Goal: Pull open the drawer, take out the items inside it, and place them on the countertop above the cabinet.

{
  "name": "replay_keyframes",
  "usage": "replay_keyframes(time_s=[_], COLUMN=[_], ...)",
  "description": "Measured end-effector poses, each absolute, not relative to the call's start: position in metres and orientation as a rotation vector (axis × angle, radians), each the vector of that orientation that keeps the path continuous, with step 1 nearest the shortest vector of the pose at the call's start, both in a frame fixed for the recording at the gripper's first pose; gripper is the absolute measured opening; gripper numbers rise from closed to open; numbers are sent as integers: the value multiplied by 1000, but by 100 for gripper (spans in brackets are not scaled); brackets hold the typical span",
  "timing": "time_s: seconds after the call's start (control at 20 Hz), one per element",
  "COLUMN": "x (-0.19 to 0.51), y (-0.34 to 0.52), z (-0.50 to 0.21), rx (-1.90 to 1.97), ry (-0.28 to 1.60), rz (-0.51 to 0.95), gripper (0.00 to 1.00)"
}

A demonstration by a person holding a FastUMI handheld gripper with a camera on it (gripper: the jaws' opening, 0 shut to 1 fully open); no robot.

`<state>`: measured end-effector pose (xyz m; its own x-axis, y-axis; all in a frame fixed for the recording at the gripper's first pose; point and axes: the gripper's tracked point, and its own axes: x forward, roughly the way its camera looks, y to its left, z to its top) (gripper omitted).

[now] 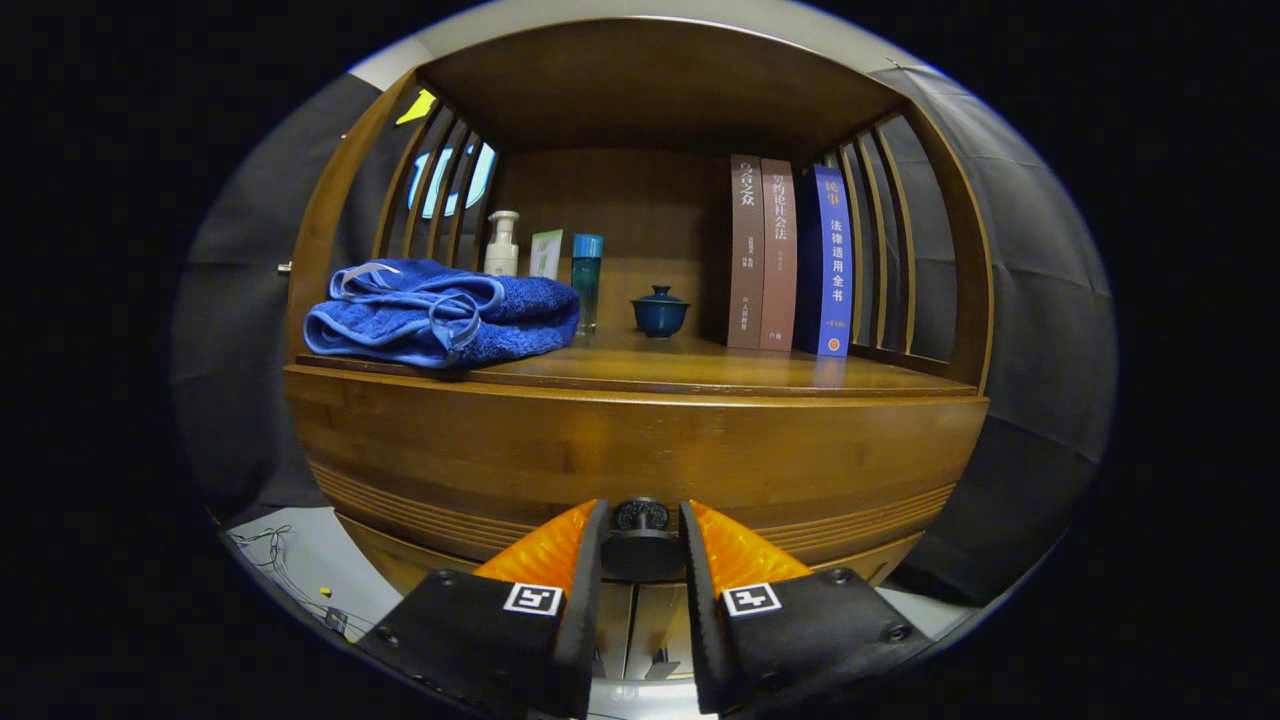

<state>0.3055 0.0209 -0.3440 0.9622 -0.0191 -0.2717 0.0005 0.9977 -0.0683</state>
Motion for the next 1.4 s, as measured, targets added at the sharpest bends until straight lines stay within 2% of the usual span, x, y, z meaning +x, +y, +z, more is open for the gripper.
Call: replay_keyframes(time_s=[0.05, 0.95, 1.4], x=[316, 173, 148], y=[21, 17, 15], z=[-348, -326, -332], rx=[-39, -63, -57], ry=[275, 294, 286], rz=[-7, 16, 14], gripper=[33, 32, 32])
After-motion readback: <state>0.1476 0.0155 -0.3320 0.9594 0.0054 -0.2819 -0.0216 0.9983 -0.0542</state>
